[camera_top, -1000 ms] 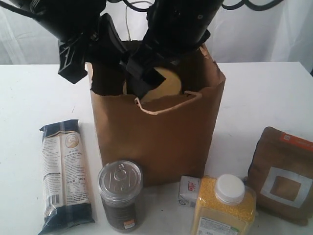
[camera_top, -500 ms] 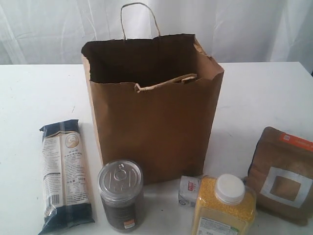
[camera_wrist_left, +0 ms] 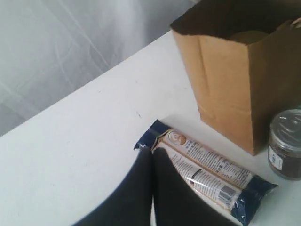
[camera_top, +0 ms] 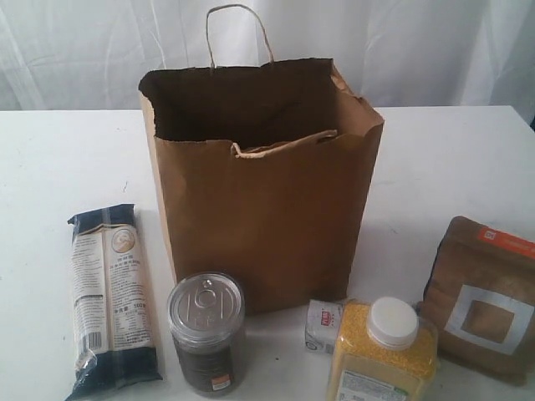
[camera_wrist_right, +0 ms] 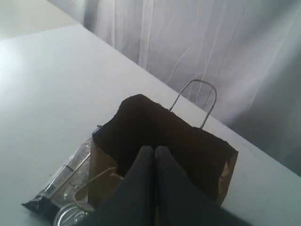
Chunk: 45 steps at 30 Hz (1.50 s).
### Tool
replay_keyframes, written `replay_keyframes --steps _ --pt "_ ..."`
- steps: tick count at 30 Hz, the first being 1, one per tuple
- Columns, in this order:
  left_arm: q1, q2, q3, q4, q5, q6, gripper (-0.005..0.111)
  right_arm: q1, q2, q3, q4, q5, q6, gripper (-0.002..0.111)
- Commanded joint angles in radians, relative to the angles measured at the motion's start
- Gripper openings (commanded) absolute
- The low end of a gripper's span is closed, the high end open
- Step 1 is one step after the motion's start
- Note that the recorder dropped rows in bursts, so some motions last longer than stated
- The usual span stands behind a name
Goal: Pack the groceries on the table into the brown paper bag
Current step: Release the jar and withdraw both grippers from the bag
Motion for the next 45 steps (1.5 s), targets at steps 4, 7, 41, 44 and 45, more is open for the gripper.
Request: replay_keyframes --steps 4,7,41,44,45 --pt "0.002 -0.228 0.353 0.087 -0.080 -0.229 0.000 0.000 -0.189 0.328 -0.054 -0.232 0.104 0.000" --pt "0.002 -0.241 0.414 0.082 -0.068 -0.269 0.000 0.000 -0.228 0.405 -0.054 -0.272 0.146 0.000" --pt "0.002 -0.362 0.971 0.008 -0.511 -0.294 0.000 0.000 -0.467 0.609 -0.069 -0.331 0.238 0.000" --pt "0.002 -0.423 1.012 0.011 -0.606 -0.293 0.000 0.000 -0.467 0.609 -0.069 -0.303 0.255 0.000" --pt "0.002 -0.429 1.012 0.011 -0.624 -0.293 0.000 0.000 -0.467 0.609 -0.069 -0.299 0.255 0.000"
